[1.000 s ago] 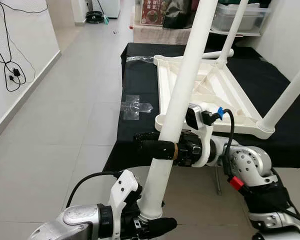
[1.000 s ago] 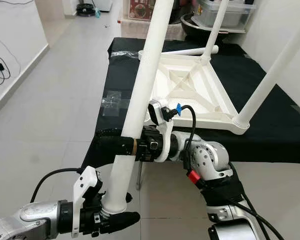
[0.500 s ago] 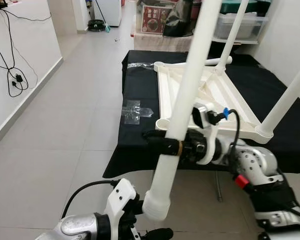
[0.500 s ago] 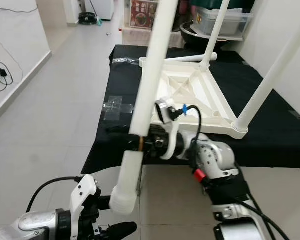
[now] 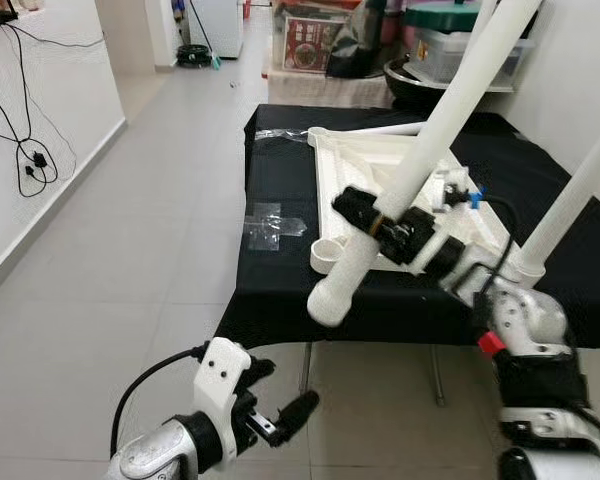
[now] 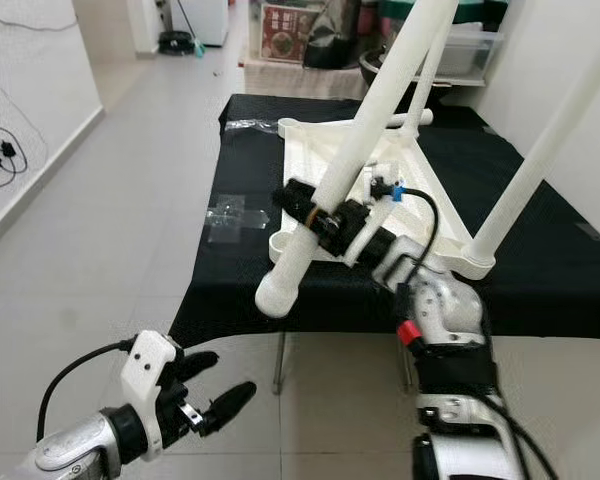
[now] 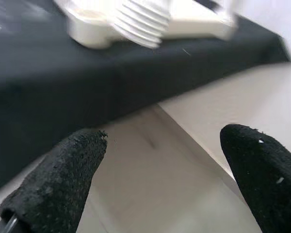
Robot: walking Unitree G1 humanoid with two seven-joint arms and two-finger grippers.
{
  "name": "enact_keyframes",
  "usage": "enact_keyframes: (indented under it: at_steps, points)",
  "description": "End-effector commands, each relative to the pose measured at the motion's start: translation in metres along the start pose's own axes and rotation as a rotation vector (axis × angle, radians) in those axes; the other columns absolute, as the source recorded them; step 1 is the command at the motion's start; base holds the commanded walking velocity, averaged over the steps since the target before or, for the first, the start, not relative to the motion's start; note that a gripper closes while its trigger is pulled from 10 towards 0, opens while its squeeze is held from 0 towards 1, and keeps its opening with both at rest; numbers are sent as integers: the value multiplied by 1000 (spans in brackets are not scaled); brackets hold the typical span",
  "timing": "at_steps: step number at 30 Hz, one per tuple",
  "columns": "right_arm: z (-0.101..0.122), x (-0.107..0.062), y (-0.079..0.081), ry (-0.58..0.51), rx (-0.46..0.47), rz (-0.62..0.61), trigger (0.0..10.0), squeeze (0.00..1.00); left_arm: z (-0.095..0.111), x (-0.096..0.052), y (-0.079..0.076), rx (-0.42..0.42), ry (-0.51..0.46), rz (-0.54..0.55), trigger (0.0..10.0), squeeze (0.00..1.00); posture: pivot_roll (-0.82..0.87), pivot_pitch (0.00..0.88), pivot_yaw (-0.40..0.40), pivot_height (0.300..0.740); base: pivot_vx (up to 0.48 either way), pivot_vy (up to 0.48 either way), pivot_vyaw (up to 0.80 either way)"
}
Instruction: Building children table
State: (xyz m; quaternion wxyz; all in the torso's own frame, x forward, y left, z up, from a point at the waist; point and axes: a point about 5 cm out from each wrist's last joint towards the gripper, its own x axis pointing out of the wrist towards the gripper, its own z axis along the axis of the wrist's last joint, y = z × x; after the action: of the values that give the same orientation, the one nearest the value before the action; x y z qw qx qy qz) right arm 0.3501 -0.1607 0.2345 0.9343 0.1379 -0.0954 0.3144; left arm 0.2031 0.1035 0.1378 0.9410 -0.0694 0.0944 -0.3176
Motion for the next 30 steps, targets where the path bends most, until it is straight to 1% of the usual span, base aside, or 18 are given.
enact_keyframes:
  at_steps: [1,2,3,4,5,7,9,13,15,17,18,19,22,23,25,26,28,30]
  points:
    - [16,4,-6,-99,-105,-142,7922,0,7,2,3,19,-43,61,10000,0,125,28,-83,740,0,0,0]
    - [16,4,-6,-99,-105,-142,7922,0,7,2,3,19,-43,61,10000,0,125,28,-83,740,0,0,0]
    - [22,6,-4,-148,-141,-195,10000,0,11,4,6,30,-68,103,10000,0,126,26,-78,740,0,0,0]
    - [27,7,0,-172,-178,-220,10000,0,15,4,9,66,-83,139,10000,0,124,27,-84,740,0,0,0]
    - [27,7,0,-172,-178,-220,10000,0,15,4,9,66,-83,139,10000,0,124,27,-84,740,0,0,0]
    - [32,11,12,-215,-199,-253,10000,0,23,4,15,103,-141,219,10000,0,125,25,-90,740,0,0,0]
    - [31,11,14,-222,-210,-260,10000,0,25,5,17,94,-154,238,10000,0,124,25,-89,740,0,0,0]
    - [31,9,16,-254,-240,-308,10000,0,27,6,19,132,-170,263,10000,0,126,26,-92,740,0,0,0]
    - [30,10,17,-265,-249,-324,10000,0,28,6,19,138,-172,271,10000,0,126,26,-92,740,0,0,0]
    - [27,11,19,-268,-249,-334,10000,0,26,9,11,149,-172,222,10000,0,124,23,-91,740,263,0,0]
    - [27,11,19,-268,-249,-334,10000,0,26,9,11,149,-172,222,10000,0,124,23,-91,740,270,0,0]
    - [25,12,20,-266,-262,-348,10000,0,23,11,5,155,-164,192,10000,0,124,23,-92,740,277,0,0]
    - [25,12,20,-266,-266,-351,10000,0,23,11,4,155,-162,190,10000,0,124,23,-92,740,277,0,0]
    - [27,11,21,-275,-283,-370,10000,0,21,11,1,155,-158,172,10000,0,126,24,-93,740,277,0,0]
    - [27,11,21,-275,-283,-370,10000,0,21,11,1,155,-158,172,10000,0,126,24,-93,740,277,0,0]
    - [26,13,23,-273,-275,-369,10000,0,19,12,-2,149,-162,165,10000,0,125,26,-94,740,334,0,0]
    - [22,14,25,-262,-253,-362,10000,0,18,13,-5,147,-170,167,10000,0,125,26,-94,740,338,0,0]
    - [19,17,29,-239,-252,-310,10000,0,19,14,-4,151,-177,175,10000,0,124,26,-95,740,360,0,0]
